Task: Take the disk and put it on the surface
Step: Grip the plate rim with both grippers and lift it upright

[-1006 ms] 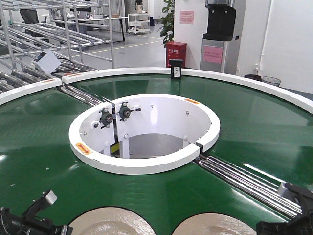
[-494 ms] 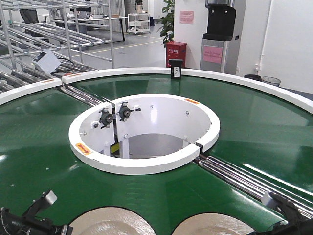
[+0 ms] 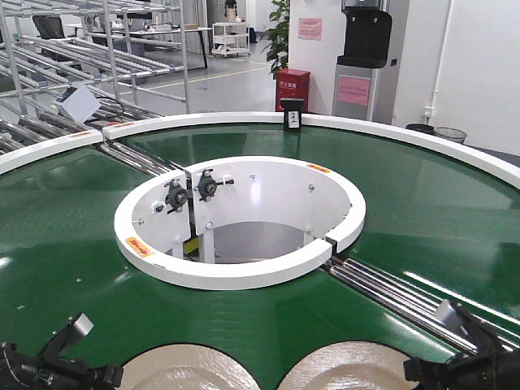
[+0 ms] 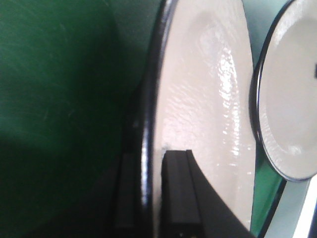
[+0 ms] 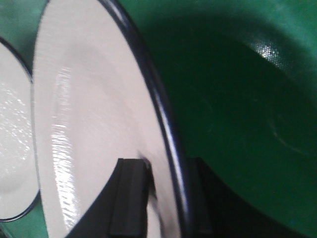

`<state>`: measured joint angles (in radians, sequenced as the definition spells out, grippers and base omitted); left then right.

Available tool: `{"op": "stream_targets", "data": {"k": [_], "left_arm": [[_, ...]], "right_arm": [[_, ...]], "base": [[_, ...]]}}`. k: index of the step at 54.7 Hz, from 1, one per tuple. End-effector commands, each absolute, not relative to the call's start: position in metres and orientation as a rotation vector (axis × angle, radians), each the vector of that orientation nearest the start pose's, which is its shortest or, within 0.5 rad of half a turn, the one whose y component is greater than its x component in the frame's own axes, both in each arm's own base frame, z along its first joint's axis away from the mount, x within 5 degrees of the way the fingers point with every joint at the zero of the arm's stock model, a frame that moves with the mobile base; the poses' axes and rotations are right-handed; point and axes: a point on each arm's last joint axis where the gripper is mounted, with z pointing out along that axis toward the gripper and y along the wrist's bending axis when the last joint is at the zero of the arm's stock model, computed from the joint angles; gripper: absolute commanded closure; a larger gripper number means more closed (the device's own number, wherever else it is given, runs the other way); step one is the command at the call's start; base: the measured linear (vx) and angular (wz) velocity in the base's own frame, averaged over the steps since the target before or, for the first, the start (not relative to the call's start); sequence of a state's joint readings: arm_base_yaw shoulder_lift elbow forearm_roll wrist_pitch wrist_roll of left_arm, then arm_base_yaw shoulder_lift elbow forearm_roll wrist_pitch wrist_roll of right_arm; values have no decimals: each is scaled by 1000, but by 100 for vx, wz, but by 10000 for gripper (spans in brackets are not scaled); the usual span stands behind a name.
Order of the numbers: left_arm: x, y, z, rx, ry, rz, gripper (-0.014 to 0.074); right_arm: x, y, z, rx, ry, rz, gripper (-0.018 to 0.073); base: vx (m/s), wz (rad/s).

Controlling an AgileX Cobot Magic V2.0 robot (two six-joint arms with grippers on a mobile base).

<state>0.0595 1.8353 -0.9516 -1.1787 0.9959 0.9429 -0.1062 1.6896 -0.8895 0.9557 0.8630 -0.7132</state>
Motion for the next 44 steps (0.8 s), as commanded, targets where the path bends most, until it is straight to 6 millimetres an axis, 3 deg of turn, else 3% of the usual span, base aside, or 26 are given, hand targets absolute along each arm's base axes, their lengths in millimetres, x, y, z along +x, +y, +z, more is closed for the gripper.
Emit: {"op": "stream_targets", "data": {"k": [1,15,32,38,44], "left_arm": [[320,-60,192,59,2496,-1364,601],[316,-53,219,74,2423,-1307,601],[306,-57,255,-96,2349,-1370,598],[302,-67,269,-106,2286,-1429,598],[296,-86,284,-114,2224,-1516,598]], "right_arm": [[297,25,216,46,2606,894,573],[277,27,276,156,2433,1001,568],[278,36,383,59,2204,1140,568],[279,37,414,56,2108,1172,568],[278,52,431,34,2063,1204,568]], "base": [[0,0],[0,0],[0,0],[0,0],[0,0]]}}
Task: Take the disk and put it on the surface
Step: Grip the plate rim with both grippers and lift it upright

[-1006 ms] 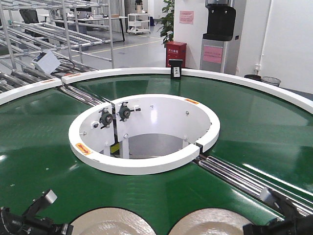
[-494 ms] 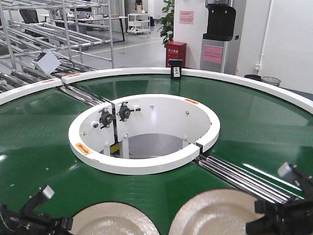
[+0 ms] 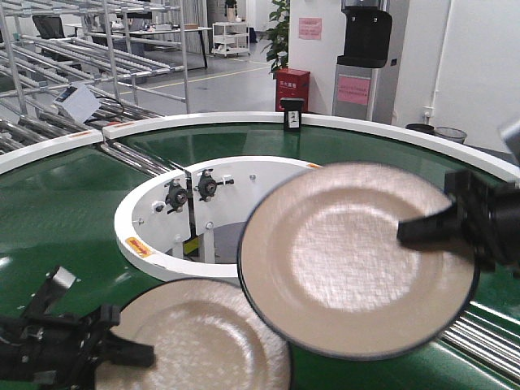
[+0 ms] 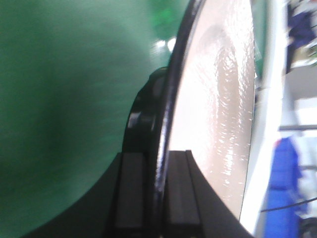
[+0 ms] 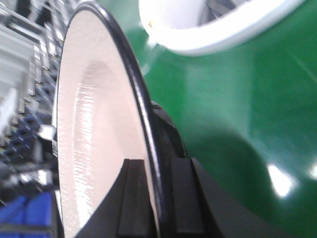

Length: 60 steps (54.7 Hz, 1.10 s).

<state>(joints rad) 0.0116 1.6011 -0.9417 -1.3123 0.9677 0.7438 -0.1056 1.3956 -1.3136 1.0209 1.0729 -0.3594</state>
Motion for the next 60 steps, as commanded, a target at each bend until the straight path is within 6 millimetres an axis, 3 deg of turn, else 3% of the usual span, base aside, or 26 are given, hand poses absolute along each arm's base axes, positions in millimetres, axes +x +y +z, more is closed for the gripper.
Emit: {"op": "stream_targets", "data": {"k": [1,8,18,60], "left_arm": [[295,-90,286,-115,2211,-1526,598],[286,-111,299,-159,2192,-1578,598],[278,-134,299,-186,2239,-1613,598],[277,-139,298,-177,2243,-1600,598]], "right_arm": [[278,56,433,30,2057,1211,568],[278,81,441,82,2013,1295,568],[280,106,435,74,2046,1369,568],[281,105,433,43,2043,1342,568]], "base": [[0,0],[0,0],[0,0],[0,0]]}}
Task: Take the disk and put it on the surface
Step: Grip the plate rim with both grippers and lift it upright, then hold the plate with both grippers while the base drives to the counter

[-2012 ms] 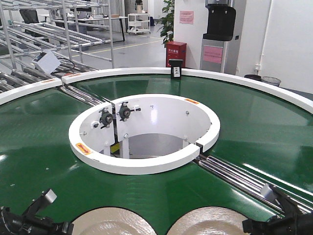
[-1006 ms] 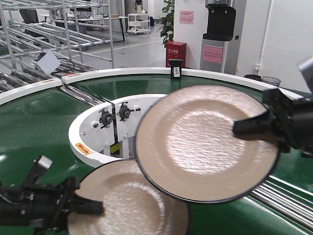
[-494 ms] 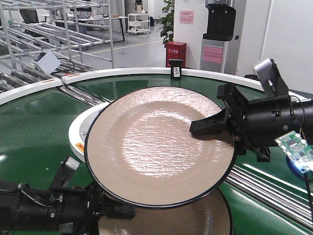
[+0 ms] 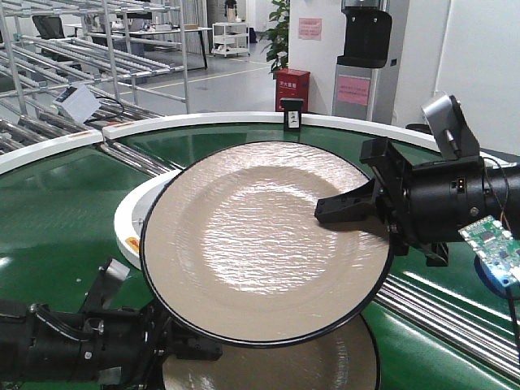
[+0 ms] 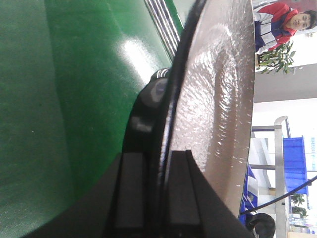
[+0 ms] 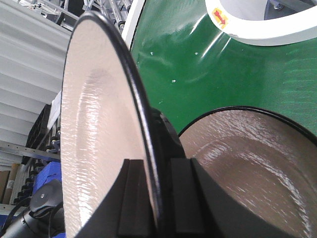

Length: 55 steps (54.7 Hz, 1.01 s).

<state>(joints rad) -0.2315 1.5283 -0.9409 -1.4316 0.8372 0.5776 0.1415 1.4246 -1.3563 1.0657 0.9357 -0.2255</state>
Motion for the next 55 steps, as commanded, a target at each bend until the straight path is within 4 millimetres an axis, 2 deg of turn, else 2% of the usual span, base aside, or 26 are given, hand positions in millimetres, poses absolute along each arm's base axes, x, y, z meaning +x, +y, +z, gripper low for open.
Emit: {"op": "stream_targets", "data": {"k": [1,33,55], "left_arm": [[277,-139,298,-177,2243,-1600,598],[277,-139,298,-177,2243,-1600,598],[277,-139,298,-178,2242,-1600,596]], "right_arm": [[281,105,433,43,2043,1342,568],[281,105,433,46,2040,1339,568],[281,105,433,46,2040,1339,568]], "base": [[0,0],[-1,0],[-15,-6]]}}
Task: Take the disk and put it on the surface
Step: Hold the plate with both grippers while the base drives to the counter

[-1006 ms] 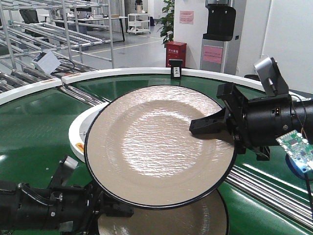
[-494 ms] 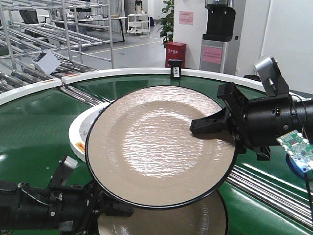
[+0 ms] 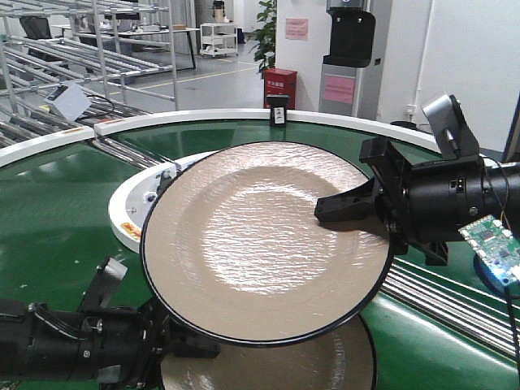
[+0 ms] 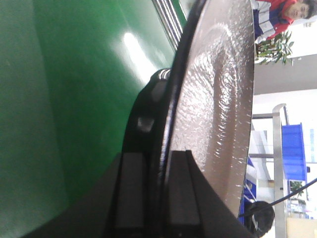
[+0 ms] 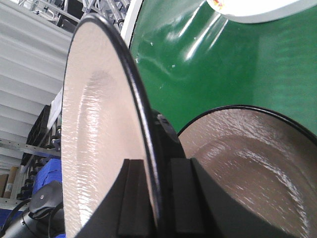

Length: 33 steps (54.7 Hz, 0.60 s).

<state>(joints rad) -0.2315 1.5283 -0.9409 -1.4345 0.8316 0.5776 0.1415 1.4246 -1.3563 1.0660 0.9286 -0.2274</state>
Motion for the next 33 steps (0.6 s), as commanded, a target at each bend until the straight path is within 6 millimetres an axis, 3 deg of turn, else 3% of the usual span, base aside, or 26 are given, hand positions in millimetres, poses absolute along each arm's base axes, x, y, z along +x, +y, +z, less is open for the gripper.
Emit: {"op": "stream_targets", "data": {"k": [1,33], "left_arm": [[277,-139,298,-178,2242,-1600,596],[277,-139,298,-178,2242,-1600,596]], "right_arm": [[281,105,433,46,2040,1339,568],[281,105,433,45,2041,1340,568]], "base": [[-19,-13],[-22,-36]]}}
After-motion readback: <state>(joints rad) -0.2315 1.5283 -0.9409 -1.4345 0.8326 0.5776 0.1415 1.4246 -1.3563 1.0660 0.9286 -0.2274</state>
